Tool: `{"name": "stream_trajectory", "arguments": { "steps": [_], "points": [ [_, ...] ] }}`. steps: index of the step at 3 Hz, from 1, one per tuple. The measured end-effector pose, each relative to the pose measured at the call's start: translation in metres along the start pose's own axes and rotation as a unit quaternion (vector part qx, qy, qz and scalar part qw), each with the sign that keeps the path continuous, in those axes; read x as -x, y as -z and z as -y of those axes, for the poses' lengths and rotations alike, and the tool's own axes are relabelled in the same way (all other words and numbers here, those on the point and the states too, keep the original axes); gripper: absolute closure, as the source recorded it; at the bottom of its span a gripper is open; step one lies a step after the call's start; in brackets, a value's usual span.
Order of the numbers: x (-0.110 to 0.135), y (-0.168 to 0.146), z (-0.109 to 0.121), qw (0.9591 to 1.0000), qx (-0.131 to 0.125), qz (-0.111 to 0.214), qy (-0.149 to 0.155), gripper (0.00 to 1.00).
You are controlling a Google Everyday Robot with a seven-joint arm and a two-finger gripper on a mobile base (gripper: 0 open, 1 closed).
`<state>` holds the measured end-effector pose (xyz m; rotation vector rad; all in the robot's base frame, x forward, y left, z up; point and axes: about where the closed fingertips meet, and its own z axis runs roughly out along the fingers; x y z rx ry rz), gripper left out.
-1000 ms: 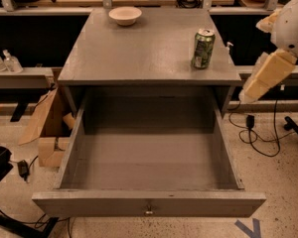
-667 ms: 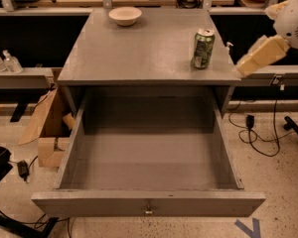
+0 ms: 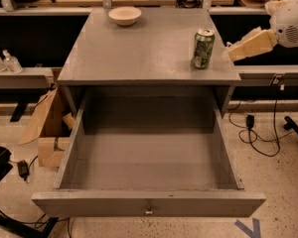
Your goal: Place green can into top drawer
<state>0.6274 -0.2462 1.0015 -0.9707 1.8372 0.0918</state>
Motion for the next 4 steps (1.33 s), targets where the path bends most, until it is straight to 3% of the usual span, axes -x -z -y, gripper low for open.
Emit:
{"name": "stream_trajectory", "arguments": {
  "steps": [2,3,4],
  "points": [
    [0.002,-0.003,0.001,0.9999,-0.003,0.009,-0.005,0.0],
    [0.008,-0.055,0.011,0.9963,-0.004,0.073,-0.044,0.0],
    [0.013,-0.099,0.019,0.9905,0.001,0.115,-0.076,0.0]
  ]
}}
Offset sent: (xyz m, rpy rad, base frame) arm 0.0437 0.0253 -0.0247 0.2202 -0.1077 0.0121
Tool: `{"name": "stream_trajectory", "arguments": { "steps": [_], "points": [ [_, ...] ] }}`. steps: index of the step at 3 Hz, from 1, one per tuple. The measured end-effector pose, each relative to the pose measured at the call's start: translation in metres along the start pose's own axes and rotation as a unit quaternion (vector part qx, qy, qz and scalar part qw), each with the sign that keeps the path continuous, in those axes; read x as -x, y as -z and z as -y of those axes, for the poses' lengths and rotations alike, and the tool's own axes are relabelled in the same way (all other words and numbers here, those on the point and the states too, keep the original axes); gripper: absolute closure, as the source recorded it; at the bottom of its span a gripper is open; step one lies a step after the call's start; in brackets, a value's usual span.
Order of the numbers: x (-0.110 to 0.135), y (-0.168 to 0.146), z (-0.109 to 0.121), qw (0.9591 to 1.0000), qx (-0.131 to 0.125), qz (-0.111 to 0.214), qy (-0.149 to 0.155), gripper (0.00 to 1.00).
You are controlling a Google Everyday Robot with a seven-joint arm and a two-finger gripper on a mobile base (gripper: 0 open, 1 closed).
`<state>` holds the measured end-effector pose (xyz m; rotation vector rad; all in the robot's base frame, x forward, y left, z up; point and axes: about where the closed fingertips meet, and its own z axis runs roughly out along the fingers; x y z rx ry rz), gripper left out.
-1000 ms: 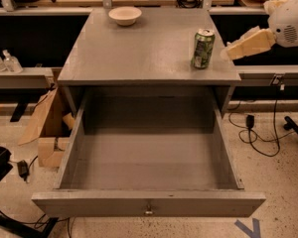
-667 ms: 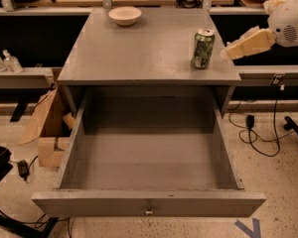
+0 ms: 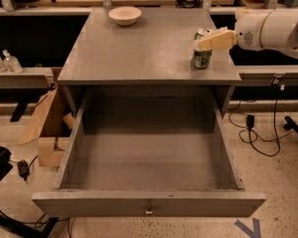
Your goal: Place green can into top drawer
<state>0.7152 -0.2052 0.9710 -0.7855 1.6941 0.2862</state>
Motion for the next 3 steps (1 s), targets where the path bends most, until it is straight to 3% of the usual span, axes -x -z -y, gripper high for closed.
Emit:
{"name": "stream_trajectory", "arguments": {
  "steps": [3],
  "points": [
    [-0.027,-0.076,0.014,0.9972,0.001,0.033,-0.067,0.0]
  ]
}}
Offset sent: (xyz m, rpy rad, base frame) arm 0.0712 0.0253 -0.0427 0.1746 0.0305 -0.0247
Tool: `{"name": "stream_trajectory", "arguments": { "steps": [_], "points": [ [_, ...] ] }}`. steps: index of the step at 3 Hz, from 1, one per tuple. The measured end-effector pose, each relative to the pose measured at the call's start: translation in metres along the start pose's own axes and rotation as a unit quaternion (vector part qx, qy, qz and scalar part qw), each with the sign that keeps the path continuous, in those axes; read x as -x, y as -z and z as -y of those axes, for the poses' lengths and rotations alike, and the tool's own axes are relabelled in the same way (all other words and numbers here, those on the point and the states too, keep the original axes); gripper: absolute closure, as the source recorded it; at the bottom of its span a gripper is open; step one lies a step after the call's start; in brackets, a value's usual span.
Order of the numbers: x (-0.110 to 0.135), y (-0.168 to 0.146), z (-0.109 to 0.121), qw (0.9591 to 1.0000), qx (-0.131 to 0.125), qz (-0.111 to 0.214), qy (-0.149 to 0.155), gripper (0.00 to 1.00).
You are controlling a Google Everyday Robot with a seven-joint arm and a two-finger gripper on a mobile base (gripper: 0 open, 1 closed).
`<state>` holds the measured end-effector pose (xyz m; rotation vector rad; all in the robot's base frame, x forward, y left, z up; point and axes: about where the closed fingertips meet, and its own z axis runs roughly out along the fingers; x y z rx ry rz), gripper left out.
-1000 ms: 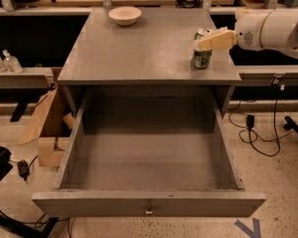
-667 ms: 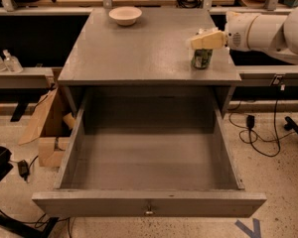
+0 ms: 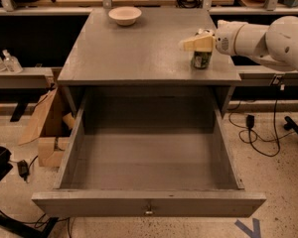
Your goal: Place green can into top drawer
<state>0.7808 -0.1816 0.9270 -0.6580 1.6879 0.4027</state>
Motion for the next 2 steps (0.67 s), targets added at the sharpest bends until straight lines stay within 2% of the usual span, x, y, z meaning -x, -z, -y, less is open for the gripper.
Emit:
{"name": "stream_trajectory", "arguments": {
  "steps": [2],
  "points": [
    [-0.0264,-0.0241,0.0159,0.9995,-0.012,-0.011,-0.028,0.48]
  ]
}}
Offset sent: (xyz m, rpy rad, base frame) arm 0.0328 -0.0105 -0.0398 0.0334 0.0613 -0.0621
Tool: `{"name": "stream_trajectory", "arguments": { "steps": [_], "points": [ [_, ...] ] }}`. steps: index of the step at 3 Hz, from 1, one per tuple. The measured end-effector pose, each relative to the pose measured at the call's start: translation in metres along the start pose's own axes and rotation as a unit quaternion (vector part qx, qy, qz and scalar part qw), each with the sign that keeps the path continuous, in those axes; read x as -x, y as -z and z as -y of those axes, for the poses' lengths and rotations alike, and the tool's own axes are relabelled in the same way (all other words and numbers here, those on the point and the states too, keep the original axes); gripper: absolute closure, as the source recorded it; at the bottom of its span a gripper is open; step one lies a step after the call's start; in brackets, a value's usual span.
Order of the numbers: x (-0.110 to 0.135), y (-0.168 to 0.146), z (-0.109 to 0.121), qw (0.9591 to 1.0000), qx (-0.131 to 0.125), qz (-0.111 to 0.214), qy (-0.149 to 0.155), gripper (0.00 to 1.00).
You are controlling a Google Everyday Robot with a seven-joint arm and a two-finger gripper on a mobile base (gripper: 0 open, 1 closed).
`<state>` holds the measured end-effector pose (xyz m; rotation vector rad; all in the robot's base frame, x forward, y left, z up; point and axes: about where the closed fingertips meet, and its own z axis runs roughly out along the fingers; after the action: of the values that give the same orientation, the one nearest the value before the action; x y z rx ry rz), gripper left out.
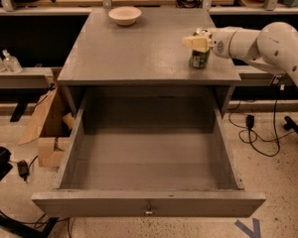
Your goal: Place green can into top drawer
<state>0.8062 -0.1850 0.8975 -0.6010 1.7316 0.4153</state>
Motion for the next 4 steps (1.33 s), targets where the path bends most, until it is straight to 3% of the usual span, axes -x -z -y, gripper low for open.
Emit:
{"name": "stream_trajectory", "arguments": {
  "steps": [2,4],
  "points": [
    [-0.0028,-0.004,0.0012,1.0,-0.003,-0.006,-0.006,0.95],
    [-0.0025,-0.004,0.0012,1.0,-0.003,-0.006,-0.006,1.0]
  ]
}}
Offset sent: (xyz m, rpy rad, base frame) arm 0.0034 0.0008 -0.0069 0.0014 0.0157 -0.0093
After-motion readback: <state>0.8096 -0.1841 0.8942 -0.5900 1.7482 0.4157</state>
